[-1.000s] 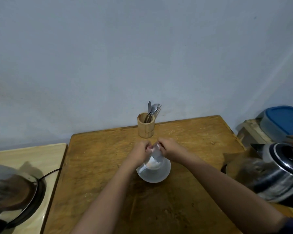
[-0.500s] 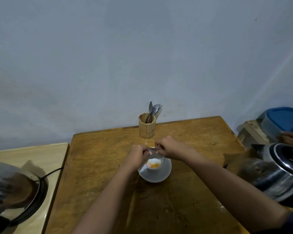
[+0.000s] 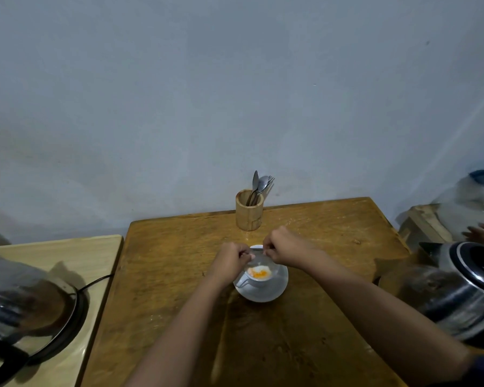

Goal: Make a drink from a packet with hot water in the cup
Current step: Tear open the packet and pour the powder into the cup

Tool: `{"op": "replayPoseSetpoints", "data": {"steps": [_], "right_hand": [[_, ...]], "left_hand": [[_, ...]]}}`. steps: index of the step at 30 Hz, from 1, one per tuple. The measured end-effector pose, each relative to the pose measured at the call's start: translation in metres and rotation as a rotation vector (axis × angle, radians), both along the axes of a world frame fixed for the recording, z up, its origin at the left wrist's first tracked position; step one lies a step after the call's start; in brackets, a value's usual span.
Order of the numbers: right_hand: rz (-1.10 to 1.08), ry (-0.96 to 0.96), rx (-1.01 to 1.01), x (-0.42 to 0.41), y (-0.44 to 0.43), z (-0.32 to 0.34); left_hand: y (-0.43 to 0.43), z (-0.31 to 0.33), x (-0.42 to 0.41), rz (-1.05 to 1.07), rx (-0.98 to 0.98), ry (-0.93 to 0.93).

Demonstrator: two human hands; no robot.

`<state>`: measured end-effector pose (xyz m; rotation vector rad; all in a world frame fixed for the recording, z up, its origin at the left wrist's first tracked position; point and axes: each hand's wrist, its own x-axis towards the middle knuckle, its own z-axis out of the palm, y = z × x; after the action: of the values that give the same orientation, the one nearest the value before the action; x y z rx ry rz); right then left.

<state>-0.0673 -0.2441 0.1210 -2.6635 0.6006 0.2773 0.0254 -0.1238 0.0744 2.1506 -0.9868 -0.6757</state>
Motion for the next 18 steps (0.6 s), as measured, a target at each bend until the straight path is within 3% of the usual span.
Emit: {"op": "replayPoseSetpoints", "data": {"steps": [18], "right_hand": [[0.0, -0.024, -0.013, -0.0024, 0.0066, 0.0044]], "left_hand": [[0.0036, 0.0089, -0.002, 0.013, -0.022, -0.022]]}}
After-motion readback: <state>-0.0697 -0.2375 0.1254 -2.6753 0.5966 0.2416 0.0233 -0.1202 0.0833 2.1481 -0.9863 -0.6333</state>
